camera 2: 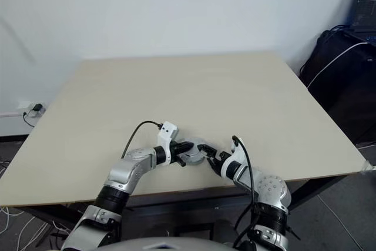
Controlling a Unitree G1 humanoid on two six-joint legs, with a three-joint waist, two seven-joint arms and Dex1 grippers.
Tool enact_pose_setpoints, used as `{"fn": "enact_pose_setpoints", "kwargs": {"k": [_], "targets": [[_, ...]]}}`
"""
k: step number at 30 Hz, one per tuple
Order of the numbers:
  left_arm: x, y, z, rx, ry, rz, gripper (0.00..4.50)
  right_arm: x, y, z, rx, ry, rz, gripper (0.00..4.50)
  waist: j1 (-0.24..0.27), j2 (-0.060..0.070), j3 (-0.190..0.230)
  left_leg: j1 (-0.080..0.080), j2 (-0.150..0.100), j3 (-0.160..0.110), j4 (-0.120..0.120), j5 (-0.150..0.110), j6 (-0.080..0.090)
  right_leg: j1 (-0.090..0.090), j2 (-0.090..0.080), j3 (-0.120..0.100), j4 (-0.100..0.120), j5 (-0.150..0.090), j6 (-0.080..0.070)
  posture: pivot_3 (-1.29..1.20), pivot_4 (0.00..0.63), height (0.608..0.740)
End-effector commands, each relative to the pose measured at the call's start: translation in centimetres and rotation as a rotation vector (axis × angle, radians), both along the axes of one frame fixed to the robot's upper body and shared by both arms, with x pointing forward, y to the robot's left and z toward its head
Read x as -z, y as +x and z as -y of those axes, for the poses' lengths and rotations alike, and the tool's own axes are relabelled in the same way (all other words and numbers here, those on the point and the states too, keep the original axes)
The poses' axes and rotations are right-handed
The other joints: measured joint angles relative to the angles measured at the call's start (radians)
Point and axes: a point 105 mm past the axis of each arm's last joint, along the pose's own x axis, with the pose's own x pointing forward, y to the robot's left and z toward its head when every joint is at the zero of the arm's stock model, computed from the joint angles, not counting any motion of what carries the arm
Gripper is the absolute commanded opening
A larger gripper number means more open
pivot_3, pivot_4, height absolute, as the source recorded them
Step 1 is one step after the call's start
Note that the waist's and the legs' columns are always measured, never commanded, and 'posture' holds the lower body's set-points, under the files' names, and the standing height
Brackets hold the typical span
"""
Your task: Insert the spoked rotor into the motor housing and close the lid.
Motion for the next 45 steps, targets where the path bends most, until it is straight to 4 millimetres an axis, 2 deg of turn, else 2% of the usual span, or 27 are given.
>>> {"fn": "enact_pose_setpoints", "kwargs": {"k": [1,9,20,30,35,45], "targets": [[1.1,-0.4,-0.7,-0.019,0.025,-0.046,0.0,-2.6,1.0,-4.0,-0.061,0.116,0.066,4.46,-0.007,0.0,0.0,0.0,0.0,0.0,0.0,0.0,0.0,0.0,0.0,0.0,0.0,0.0,0.0,0.0,0.0,0.74],[1.3,-0.5,-0.8,-0.027,0.025,-0.049,0.0,-3.4,1.7,-5.6,-0.097,0.093,0.073,4.46,-0.019,0.0,0.0,-0.001,0.0,0.001,0.0,0.0,0.0,0.0,0.001,0.001,0.0,0.0,0.0,0.0,0.0,0.74],[1.4,-0.7,-1.1,-0.035,0.028,-0.05,0.0,-1.7,0.8,-6.2,-0.14,0.046,-0.011,4.46,-0.024,0.001,0.0,-0.001,0.0,0.0,-0.001,0.0,0.0,0.0,0.001,0.002,0.0,0.0,0.0,0.0,0.0,0.74],[1.4,-0.8,-1.4,-0.046,0.027,-0.053,0.0,-4.2,1.2,-6.2,-0.104,0.308,0.071,4.46,-0.03,0.001,0.001,-0.001,0.001,0.001,-0.001,0.0,0.0,-0.001,0.002,0.002,0.0,0.0,0.0,0.0,0.0,0.74],[1.5,-0.8,-1.5,-0.051,0.027,-0.057,0.0,-5.5,0.4,-6.5,-0.172,0.384,0.134,4.46,-0.03,0.001,0.001,-0.001,0.001,0.0,-0.001,0.0,0.0,-0.001,0.002,0.002,0.0,0.0,0.0,0.0,0.0,0.74],[1.6,-0.8,-1.5,-0.059,0.023,-0.059,0.0,-3.1,0.4,-6.2,-0.134,0.258,0.059,4.46,-0.03,0.001,0.001,-0.004,0.001,0.001,-0.001,0.0,0.0,-0.004,0.001,0.003,0.001,0.0,0.0,0.0,0.0,0.74]]}}
